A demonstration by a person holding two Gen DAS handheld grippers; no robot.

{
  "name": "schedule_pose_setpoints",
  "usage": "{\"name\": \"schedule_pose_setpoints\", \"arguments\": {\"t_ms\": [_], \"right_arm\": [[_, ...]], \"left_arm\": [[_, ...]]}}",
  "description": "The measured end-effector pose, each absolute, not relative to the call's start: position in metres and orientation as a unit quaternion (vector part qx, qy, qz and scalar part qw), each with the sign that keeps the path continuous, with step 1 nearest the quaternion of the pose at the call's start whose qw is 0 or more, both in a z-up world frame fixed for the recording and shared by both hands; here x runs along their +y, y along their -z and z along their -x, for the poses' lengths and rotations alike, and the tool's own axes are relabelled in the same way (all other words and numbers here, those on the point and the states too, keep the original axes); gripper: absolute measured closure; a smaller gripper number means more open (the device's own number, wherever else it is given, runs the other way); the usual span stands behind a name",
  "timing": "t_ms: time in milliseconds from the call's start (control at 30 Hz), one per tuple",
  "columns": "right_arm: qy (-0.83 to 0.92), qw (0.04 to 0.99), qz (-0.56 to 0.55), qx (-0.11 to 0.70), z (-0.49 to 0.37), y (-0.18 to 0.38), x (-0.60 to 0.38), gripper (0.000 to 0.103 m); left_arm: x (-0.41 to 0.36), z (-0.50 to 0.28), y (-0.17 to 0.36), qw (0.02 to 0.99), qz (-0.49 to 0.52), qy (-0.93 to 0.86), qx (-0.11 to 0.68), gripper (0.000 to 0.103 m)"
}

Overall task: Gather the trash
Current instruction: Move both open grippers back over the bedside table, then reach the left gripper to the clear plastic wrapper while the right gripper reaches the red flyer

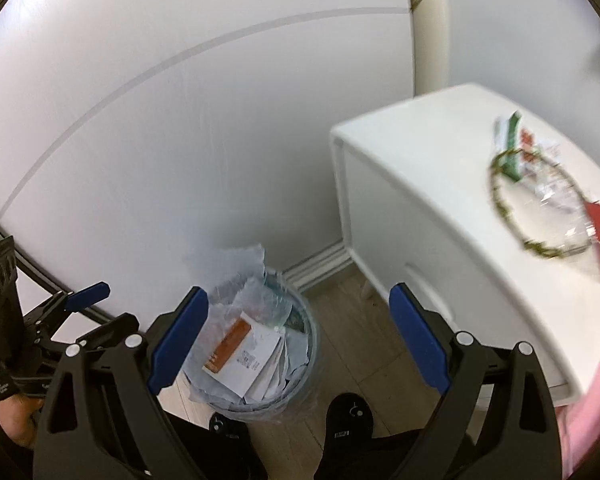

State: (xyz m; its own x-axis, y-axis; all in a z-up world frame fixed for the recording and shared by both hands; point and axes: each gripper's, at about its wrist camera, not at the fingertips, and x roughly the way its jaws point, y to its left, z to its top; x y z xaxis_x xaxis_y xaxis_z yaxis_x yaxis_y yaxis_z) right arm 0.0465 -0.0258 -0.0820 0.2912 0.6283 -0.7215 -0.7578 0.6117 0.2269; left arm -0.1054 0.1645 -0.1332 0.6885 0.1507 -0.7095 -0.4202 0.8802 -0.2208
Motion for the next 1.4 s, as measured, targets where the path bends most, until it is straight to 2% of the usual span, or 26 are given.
{"name": "schedule_pose_setpoints", "arguments": {"t_ms": [333, 700, 1100, 1400], "right_arm": [[-0.39, 0.836, 0.039, 0.385, -0.088, 0.026, -0.104, 0.014], [-0.332, 0.867, 0.013, 0.371, -0.143, -0.01, -0.206, 0.014], [-0.278, 0.874, 0.016, 0.398, -0.211, -0.002, -0.294, 0.014], [-0.274, 0.853, 0.012, 0.445, -0.255, 0.035, -0.297, 0.014]], "left_arm": [[0.115, 0.047, 0.067, 0.928, 0.155, -0.087, 0.326, 0.006], [0.056, -0.026, 0.031, 0.938, 0.14, -0.014, 0.318, 0.006], [-0.007, -0.1, 0.035, 0.929, 0.117, 0.043, 0.349, 0.006], [-0.027, -0.153, 0.06, 0.912, 0.142, 0.049, 0.382, 0.006]]}}
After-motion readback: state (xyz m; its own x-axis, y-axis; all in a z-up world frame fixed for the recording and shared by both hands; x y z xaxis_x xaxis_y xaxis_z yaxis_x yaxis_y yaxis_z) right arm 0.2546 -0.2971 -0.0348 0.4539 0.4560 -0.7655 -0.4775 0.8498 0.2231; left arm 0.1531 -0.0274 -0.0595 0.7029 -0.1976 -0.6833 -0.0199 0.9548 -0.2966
